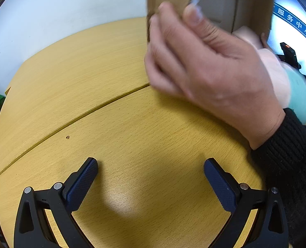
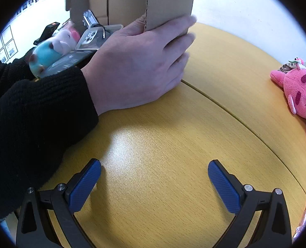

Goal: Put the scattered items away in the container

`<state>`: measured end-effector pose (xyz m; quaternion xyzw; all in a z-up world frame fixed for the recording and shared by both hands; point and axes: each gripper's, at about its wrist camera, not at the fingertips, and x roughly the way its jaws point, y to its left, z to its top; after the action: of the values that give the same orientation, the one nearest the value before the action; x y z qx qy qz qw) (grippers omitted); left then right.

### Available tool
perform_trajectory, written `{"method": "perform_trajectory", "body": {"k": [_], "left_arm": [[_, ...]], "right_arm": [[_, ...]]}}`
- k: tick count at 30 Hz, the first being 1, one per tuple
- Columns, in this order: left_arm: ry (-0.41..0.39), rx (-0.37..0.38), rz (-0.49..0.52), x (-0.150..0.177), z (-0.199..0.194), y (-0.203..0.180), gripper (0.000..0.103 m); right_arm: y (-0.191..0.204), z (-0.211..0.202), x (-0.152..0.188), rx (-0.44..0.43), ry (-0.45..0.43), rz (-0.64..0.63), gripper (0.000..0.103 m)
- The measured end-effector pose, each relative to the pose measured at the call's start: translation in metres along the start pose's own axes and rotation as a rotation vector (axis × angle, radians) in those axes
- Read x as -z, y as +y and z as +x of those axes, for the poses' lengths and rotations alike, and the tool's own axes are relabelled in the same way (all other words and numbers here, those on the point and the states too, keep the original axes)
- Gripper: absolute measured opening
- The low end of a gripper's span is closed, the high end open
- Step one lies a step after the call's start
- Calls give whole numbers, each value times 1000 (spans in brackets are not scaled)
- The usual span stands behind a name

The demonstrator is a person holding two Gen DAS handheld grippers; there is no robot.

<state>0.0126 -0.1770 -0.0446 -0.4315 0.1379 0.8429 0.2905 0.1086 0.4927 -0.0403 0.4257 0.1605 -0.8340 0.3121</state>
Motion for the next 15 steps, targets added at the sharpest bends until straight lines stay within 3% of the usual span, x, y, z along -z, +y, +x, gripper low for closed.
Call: {"method": "perform_trajectory", "body": {"k": [15], "left_arm": [[0, -1, 0, 4, 0, -1, 103]], "right_arm": [[-1, 2, 0, 2, -2, 0, 103]]}}
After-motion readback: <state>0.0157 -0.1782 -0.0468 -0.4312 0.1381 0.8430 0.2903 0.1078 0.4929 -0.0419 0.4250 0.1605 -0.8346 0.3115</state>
